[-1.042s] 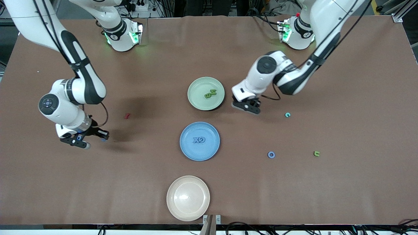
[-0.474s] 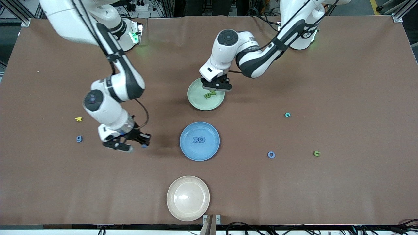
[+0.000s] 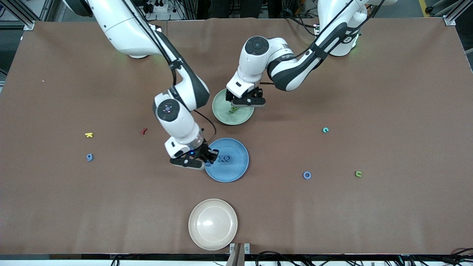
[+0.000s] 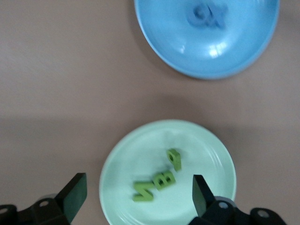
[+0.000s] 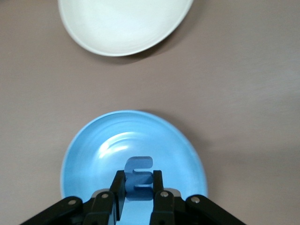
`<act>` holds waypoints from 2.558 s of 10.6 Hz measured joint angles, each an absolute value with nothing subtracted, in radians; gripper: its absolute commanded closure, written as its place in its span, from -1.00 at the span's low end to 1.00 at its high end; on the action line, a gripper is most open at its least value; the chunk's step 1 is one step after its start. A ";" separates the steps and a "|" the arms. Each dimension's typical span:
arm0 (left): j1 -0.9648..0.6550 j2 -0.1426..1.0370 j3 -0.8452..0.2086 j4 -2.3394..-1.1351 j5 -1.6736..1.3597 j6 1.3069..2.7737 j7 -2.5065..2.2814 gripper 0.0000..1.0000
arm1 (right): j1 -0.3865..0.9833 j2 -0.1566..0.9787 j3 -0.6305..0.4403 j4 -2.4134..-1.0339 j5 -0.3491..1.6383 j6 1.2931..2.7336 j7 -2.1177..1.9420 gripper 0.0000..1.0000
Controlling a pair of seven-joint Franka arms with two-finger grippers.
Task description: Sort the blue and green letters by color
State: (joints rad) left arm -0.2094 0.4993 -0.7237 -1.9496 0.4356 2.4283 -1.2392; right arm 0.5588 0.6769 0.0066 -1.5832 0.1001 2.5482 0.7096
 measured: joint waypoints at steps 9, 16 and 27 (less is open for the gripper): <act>0.384 0.551 -0.698 -1.872 0.447 2.341 -0.271 -1.00 | 0.572 0.713 -0.022 -1.551 0.092 2.540 0.811 -1.00; 0.418 0.692 -0.606 -1.780 0.600 2.396 -0.207 -0.79 | 0.181 0.565 -0.016 -1.758 0.088 2.391 0.244 -1.00; 0.456 0.798 -0.562 -1.713 0.600 2.399 -0.020 -0.40 | -0.198 0.470 0.001 -1.900 -0.103 2.368 -0.127 -1.00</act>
